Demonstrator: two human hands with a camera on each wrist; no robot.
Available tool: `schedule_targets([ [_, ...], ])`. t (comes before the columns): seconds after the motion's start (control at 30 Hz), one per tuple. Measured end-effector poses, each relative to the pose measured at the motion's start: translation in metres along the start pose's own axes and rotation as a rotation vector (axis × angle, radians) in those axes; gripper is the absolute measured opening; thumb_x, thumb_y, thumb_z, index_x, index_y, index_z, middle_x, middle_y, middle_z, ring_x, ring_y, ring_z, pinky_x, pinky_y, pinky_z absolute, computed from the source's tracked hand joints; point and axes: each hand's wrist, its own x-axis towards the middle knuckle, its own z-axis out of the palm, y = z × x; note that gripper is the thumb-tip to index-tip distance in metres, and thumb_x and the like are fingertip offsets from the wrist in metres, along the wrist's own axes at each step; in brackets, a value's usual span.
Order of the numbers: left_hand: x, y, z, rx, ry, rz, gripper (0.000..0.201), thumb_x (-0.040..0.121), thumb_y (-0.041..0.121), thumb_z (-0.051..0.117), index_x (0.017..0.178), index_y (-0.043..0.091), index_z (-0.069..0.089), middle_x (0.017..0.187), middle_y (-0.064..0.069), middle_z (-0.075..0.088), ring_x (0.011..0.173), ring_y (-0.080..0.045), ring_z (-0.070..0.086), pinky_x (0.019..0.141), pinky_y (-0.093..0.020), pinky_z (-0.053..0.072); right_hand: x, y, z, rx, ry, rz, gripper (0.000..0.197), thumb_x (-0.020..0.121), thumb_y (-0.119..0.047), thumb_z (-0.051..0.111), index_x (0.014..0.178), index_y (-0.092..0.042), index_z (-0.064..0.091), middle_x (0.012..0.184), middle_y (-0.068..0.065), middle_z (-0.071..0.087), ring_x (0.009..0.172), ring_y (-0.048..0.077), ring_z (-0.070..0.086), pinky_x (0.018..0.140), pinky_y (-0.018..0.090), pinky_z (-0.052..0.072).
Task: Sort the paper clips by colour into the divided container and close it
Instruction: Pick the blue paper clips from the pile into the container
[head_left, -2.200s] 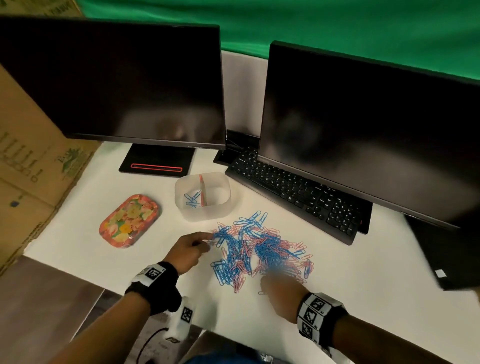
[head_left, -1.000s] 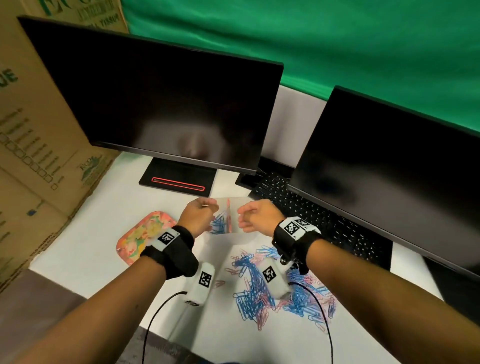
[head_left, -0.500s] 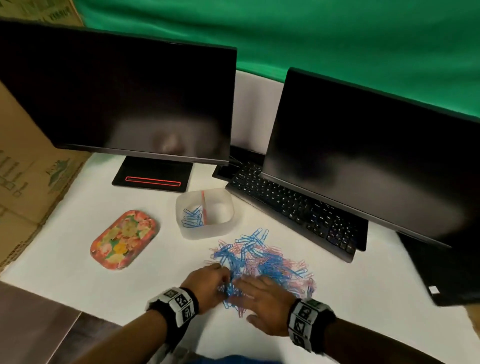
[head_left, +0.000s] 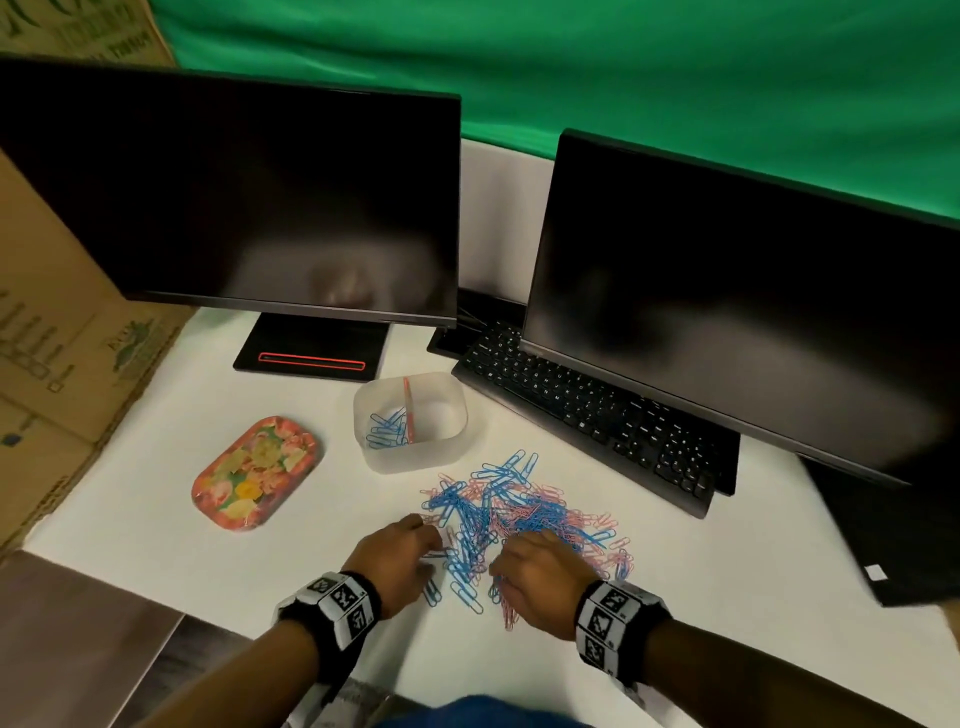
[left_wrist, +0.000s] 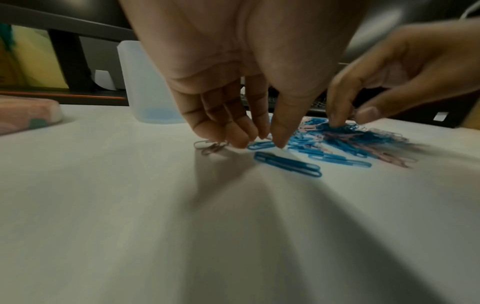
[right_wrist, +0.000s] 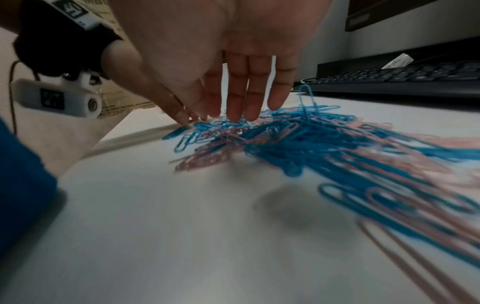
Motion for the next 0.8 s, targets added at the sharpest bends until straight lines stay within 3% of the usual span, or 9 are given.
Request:
schedule_targets([
  [0.07, 0.004, 0.003, -0.002, 0.023, 0.003, -0.042, 0.030, 0.087, 0.029, 0.053, 0.117, 0.027, 0.057, 0.122, 0.005, 0.052, 0.111, -0.021, 0.056, 0.085, -0.032, 0.046, 0.019, -0.008, -0.004, 0.025, -0.005, 0.025, 0.027, 0.085, -0.033, 0.043, 0.088, -0.022, 0.068, 0.083, -0.003, 0.063, 0.078, 0.020, 0.061, 0.071, 0.031, 0.053],
  [0.17, 0.012, 0.008, -0.004, 0.048, -0.007, -0.063, 0.023, 0.089, 0.034, 0.053, 0.107, 0.024, 0.061, 0.114, 0.000, 0.054, 0.107, -0.023, 0.057, 0.082, -0.033, 0.046, 0.043, -0.022, -0.008, 0.021, -0.120, 0.049, 0.027, 0.090, -0.025, 0.046, 0.102, -0.010, 0.064, 0.099, 0.011, 0.061, 0.094, 0.031, 0.057, 0.084, 0.040, 0.045],
  [0.27, 0.015, 0.010, -0.006, 0.047, -0.032, -0.066, 0.023, 0.089, 0.034, 0.051, 0.104, 0.019, 0.061, 0.110, -0.004, 0.055, 0.103, -0.027, 0.058, 0.079, -0.034, 0.045, 0.057, -0.031, -0.005, -0.008, -0.197, 0.082, 0.025, 0.090, -0.019, 0.048, 0.103, -0.005, 0.064, 0.102, 0.014, 0.060, 0.098, 0.034, 0.056, 0.087, 0.043, 0.046],
  [0.4, 0.016, 0.009, -0.008, 0.036, -0.030, -0.066, 0.018, 0.089, 0.025, 0.050, 0.098, 0.013, 0.061, 0.107, -0.008, 0.059, 0.098, -0.029, 0.059, 0.075, -0.031, 0.042, 0.062, -0.031, 0.002, 0.060, -0.169, 0.131, 0.022, 0.089, -0.010, 0.048, 0.102, -0.003, 0.064, 0.103, 0.014, 0.062, 0.100, 0.032, 0.056, 0.090, 0.041, 0.047],
  [0.53, 0.013, 0.003, -0.012, -0.049, -0.030, -0.068, 0.012, 0.083, 0.012, 0.047, 0.080, 0.020, 0.055, 0.095, -0.007, 0.063, 0.089, -0.029, 0.060, 0.067, -0.027, 0.038, 0.061, -0.026, 0.004, 0.170, -0.144, 0.188, 0.016, 0.089, -0.008, 0.049, 0.098, -0.007, 0.062, 0.107, 0.011, 0.058, 0.103, 0.026, 0.052, 0.088, 0.031, 0.042],
  [0.6, 0.011, -0.002, -0.015, -0.127, 0.003, -0.069, 0.016, 0.081, 0.010, 0.047, 0.083, 0.023, 0.056, 0.090, -0.004, 0.064, 0.087, -0.027, 0.060, 0.067, -0.026, 0.037, 0.058, -0.023, 0.001, 0.267, -0.103, 0.216, 0.013, 0.088, -0.008, 0.049, 0.092, -0.010, 0.061, 0.102, 0.007, 0.056, 0.099, 0.022, 0.051, 0.083, 0.027, 0.041],
  [0.7, 0.010, -0.009, -0.018, -0.289, 0.082, -0.057, 0.038, 0.083, 0.005, 0.047, 0.112, 0.024, 0.063, 0.093, -0.003, 0.067, 0.090, -0.023, 0.061, 0.073, -0.021, 0.037, 0.054, -0.021, -0.009, 0.499, 0.009, 0.287, 0.012, 0.085, -0.008, 0.050, 0.083, -0.014, 0.061, 0.084, -0.005, 0.055, 0.081, 0.007, 0.050, 0.071, 0.016, 0.039],
  [0.73, 0.010, -0.012, -0.020, -0.337, 0.096, -0.054, 0.042, 0.083, 0.004, 0.046, 0.115, 0.025, 0.063, 0.092, -0.003, 0.065, 0.090, -0.021, 0.060, 0.075, -0.019, 0.037, 0.053, -0.020, -0.012, 0.595, 0.034, 0.334, 0.013, 0.084, -0.007, 0.053, 0.080, -0.016, 0.061, 0.076, -0.009, 0.055, 0.071, 0.000, 0.050, 0.065, 0.014, 0.039],
  [0.8, 0.009, -0.015, -0.022, -0.450, 0.109, -0.073, 0.040, 0.085, 0.003, 0.044, 0.105, 0.030, 0.065, 0.085, 0.003, 0.057, 0.084, -0.018, 0.058, 0.076, -0.019, 0.038, 0.054, -0.015, -0.016, 0.814, 0.072, 0.450, 0.018, 0.084, -0.005, 0.057, 0.078, -0.021, 0.061, 0.065, -0.010, 0.057, 0.058, -0.002, 0.052, 0.061, 0.015, 0.044],
])
